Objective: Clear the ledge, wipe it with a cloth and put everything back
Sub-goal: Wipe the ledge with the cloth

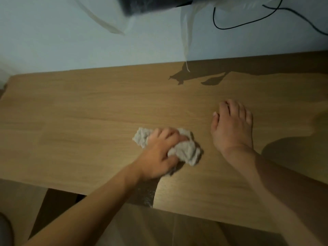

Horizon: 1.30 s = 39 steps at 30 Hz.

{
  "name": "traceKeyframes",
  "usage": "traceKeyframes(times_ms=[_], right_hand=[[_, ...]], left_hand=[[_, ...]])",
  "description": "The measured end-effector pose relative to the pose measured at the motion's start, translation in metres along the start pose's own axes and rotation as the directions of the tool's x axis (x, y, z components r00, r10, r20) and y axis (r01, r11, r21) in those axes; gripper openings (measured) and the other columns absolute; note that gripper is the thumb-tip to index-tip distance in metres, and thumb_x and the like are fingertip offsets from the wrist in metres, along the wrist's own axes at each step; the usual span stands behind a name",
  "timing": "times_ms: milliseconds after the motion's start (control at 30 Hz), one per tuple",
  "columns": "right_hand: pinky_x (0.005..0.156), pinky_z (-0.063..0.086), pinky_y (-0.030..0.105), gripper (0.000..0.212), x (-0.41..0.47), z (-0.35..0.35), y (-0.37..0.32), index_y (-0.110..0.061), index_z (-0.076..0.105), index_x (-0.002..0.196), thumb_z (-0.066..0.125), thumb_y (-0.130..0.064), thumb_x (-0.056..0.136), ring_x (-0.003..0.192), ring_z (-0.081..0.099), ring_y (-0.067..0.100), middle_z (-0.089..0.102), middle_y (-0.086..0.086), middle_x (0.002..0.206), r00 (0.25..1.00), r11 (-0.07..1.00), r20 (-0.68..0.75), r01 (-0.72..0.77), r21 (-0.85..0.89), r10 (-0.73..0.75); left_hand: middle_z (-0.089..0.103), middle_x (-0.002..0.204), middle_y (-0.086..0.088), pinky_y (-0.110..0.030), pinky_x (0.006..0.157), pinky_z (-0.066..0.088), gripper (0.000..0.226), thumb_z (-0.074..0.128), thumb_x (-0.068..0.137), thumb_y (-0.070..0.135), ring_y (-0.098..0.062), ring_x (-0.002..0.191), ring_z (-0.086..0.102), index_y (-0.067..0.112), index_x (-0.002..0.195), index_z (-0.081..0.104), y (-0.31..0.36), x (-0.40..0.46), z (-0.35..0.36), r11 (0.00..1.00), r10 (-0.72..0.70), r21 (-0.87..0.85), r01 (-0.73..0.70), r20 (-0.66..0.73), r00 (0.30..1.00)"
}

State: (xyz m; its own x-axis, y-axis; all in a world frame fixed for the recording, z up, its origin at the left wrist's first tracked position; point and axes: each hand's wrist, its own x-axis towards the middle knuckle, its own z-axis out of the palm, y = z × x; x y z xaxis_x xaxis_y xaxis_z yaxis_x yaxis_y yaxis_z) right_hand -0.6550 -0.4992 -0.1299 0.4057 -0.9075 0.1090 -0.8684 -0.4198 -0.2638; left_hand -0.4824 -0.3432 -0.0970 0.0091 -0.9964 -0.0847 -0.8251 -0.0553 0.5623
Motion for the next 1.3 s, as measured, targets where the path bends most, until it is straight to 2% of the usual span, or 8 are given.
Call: traceKeyframes(times_ms=[133, 333, 633, 700, 833, 967, 1133, 1300], right_hand=[[0.113, 0.028, 0.050, 0.039, -0.001, -0.001, -0.001, -0.011, 0.052, 0.132, 0.038, -0.029, 0.101, 0.131, 0.039, 0.032, 0.047, 0.012, 0.138, 1.000, 1.000, -0.004, 0.012, -0.003, -0.012], [0.113, 0.027, 0.049, 0.038, -0.001, 0.000, -0.001, -0.011, 0.052, 0.132, 0.038, -0.028, 0.101, 0.132, 0.040, 0.032, 0.047, 0.012, 0.138, 1.000, 1.000, -0.019, 0.010, -0.011, -0.010], [0.111, 0.031, 0.050, 0.040, 0.000, -0.002, -0.003, -0.012, 0.052, 0.134, 0.037, -0.029, 0.101, 0.128, 0.043, 0.034, 0.047, 0.013, 0.138, 1.000, 1.000, -0.021, -0.002, -0.021, 0.002], [0.111, 0.031, 0.050, 0.040, 0.000, -0.003, -0.004, -0.012, 0.052, 0.134, 0.037, -0.029, 0.101, 0.127, 0.043, 0.034, 0.047, 0.014, 0.139, 1.000, 1.000, -0.019, 0.000, -0.026, 0.000], [0.112, 0.029, 0.049, 0.040, -0.001, -0.002, -0.004, -0.012, 0.052, 0.133, 0.036, -0.030, 0.101, 0.129, 0.043, 0.034, 0.047, 0.014, 0.140, 1.000, 0.999, -0.022, -0.002, -0.033, 0.002], [0.112, 0.030, 0.049, 0.040, -0.001, 0.000, -0.005, -0.011, 0.053, 0.133, 0.037, -0.029, 0.101, 0.129, 0.043, 0.034, 0.047, 0.014, 0.140, 1.000, 1.000, -0.023, -0.011, -0.022, 0.011], [0.111, 0.030, 0.049, 0.040, -0.002, -0.002, -0.004, -0.012, 0.053, 0.134, 0.037, -0.029, 0.101, 0.128, 0.043, 0.034, 0.048, 0.013, 0.140, 1.000, 1.000, -0.026, -0.007, -0.007, 0.007], [0.110, 0.032, 0.049, 0.041, -0.001, -0.002, -0.004, -0.012, 0.053, 0.134, 0.037, -0.030, 0.101, 0.127, 0.045, 0.033, 0.049, 0.013, 0.139, 1.000, 1.000, -0.025, -0.001, -0.020, 0.001]], left_hand=[[0.051, 0.123, 0.007, -0.040, 0.099, 0.036, 0.051, 0.047, 0.080, 0.036, -0.020, 0.113, 0.044, 0.028, 0.129, 0.060, 0.001, -0.029, -0.011, 0.994, 0.088, -0.067, -0.082, 0.095, 0.992], [0.046, 0.120, 0.003, -0.043, 0.098, 0.037, 0.057, 0.045, 0.083, 0.035, -0.012, 0.105, 0.034, 0.019, 0.137, 0.053, -0.055, -0.007, -0.042, 0.944, -0.295, 0.043, 0.328, -0.338, 0.894], [0.043, 0.121, 0.006, -0.032, 0.090, 0.031, 0.052, 0.041, 0.090, 0.034, -0.013, 0.104, 0.036, 0.022, 0.140, 0.048, 0.032, -0.075, 0.036, 0.936, -0.352, -0.121, 0.330, -0.316, 0.881], [0.043, 0.123, 0.002, -0.030, 0.092, 0.029, 0.052, 0.042, 0.091, 0.033, -0.010, 0.108, 0.034, 0.019, 0.141, 0.046, 0.026, -0.083, 0.023, 0.887, -0.460, -0.230, 0.400, -0.368, 0.808], [0.046, 0.127, -0.014, -0.030, 0.093, 0.022, 0.061, 0.038, 0.087, 0.035, -0.020, 0.111, 0.036, 0.008, 0.142, 0.044, -0.012, -0.111, -0.004, 0.760, -0.604, -0.222, 0.611, -0.588, 0.538], [0.047, 0.129, -0.021, -0.041, 0.095, 0.026, 0.065, 0.043, 0.083, 0.030, -0.034, 0.111, 0.040, 0.006, 0.143, 0.042, 0.028, -0.104, 0.044, 0.613, -0.733, -0.318, 0.723, -0.569, 0.372], [0.037, 0.125, -0.004, -0.039, 0.097, 0.024, 0.066, 0.043, 0.083, 0.031, -0.019, 0.109, 0.030, 0.015, 0.147, 0.038, 0.105, -0.073, 0.083, 0.582, -0.808, -0.517, 0.628, -0.457, 0.372], [0.034, 0.127, 0.003, -0.045, 0.106, 0.033, 0.054, 0.045, 0.093, 0.032, -0.015, 0.118, 0.029, 0.015, 0.145, 0.038, 0.064, -0.045, 0.026, 0.639, -0.768, -0.552, 0.536, -0.506, 0.394]])
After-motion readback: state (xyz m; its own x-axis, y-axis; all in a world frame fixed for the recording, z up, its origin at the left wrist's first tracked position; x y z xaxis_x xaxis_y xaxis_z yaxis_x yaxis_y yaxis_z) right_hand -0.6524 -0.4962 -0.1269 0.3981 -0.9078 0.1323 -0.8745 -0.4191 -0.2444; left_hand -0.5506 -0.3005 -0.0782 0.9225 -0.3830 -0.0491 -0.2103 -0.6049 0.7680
